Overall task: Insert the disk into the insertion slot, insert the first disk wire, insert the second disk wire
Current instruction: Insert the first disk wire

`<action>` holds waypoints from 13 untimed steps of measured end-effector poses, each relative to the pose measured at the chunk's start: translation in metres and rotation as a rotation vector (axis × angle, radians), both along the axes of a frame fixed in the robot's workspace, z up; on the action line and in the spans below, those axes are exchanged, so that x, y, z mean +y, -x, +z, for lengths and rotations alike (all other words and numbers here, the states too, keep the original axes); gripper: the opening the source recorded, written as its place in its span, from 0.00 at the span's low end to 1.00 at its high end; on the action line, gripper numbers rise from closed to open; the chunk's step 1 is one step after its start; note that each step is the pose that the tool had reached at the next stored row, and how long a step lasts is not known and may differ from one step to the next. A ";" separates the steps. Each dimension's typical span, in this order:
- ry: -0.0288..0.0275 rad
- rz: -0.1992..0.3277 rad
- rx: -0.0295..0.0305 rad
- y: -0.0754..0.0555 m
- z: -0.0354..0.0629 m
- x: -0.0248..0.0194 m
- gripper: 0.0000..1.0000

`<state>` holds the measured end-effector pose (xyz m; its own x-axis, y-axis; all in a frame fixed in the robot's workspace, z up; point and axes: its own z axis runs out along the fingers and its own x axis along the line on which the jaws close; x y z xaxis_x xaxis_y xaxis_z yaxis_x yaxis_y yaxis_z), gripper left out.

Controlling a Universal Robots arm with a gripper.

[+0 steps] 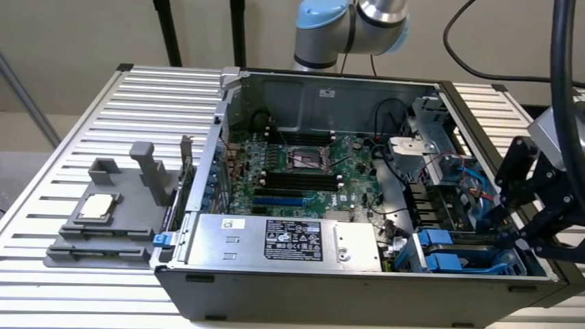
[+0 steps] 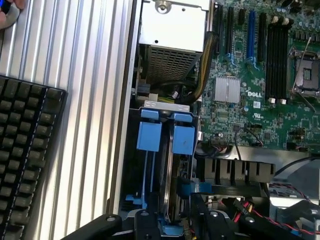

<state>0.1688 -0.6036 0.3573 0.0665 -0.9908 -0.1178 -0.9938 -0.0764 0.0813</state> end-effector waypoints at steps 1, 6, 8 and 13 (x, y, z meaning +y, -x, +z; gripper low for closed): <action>-0.0070 0.001 0.0000 0.000 -0.0001 -0.0002 0.39; -0.0352 0.013 0.0000 -0.003 -0.0023 -0.0007 0.39; -0.0395 0.019 0.0001 -0.004 -0.0032 -0.0007 0.39; -0.0461 0.040 0.0004 -0.007 -0.0057 -0.0007 0.39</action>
